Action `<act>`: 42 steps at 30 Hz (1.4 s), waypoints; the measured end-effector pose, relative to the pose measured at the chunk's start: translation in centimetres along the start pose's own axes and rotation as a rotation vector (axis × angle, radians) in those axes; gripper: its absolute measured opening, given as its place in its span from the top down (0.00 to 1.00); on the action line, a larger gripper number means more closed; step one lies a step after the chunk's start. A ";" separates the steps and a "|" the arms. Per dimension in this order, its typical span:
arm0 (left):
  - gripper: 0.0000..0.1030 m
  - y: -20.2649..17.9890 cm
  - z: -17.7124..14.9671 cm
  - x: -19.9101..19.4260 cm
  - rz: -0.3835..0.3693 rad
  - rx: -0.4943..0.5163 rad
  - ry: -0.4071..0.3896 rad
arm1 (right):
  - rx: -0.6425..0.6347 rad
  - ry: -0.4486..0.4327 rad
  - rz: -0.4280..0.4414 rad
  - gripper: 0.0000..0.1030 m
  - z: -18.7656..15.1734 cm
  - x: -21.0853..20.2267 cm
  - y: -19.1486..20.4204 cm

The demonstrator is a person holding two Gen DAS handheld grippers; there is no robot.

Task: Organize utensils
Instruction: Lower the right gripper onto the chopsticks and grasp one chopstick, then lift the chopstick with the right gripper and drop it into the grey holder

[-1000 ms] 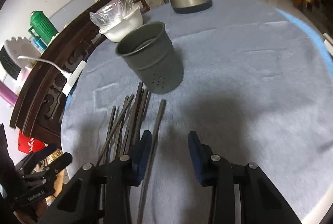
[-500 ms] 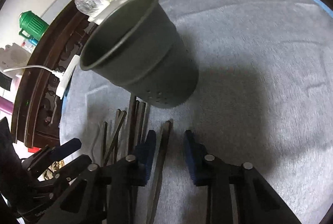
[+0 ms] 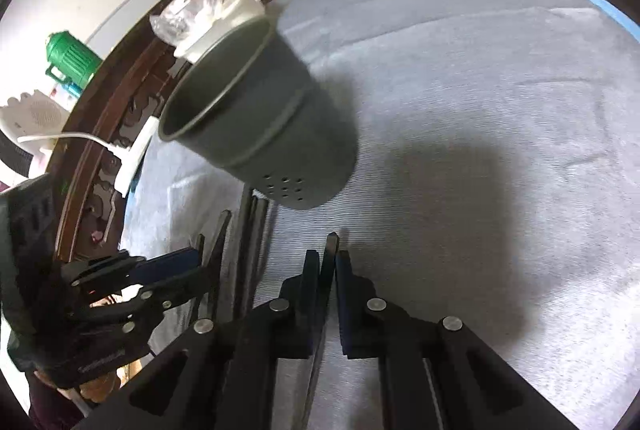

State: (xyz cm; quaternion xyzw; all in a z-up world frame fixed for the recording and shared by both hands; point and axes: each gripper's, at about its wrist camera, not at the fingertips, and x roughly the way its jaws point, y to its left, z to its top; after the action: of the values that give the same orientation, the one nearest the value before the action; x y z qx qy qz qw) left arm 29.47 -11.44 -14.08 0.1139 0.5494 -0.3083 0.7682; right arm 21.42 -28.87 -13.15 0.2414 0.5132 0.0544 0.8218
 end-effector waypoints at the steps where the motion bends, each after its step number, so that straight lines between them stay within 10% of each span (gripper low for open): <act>1: 0.74 0.1 0.2 0.3 0.007 -0.005 0.007 | 0.002 -0.005 0.002 0.91 0.0 -0.3 -0.2; 9: 0.90 0.4 1.0 1.6 -0.025 -0.037 0.032 | -0.003 -0.054 0.069 0.92 -0.1 -3.8 -0.3; 28: 0.93 3.7 -0.5 -4.7 -0.129 -0.091 -0.084 | -0.074 -0.253 0.113 0.93 0.3 -10.9 2.2; 42: 0.93 3.6 -0.1 -2.4 -0.166 -0.144 -0.051 | -0.057 -0.017 0.056 0.90 0.1 -5.0 1.8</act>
State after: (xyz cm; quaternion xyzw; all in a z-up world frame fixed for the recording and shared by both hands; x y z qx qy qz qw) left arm 31.12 -7.72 -12.50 0.0046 0.5579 -0.3334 0.7600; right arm 19.46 -29.02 -8.18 0.2327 0.4975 0.0898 0.8308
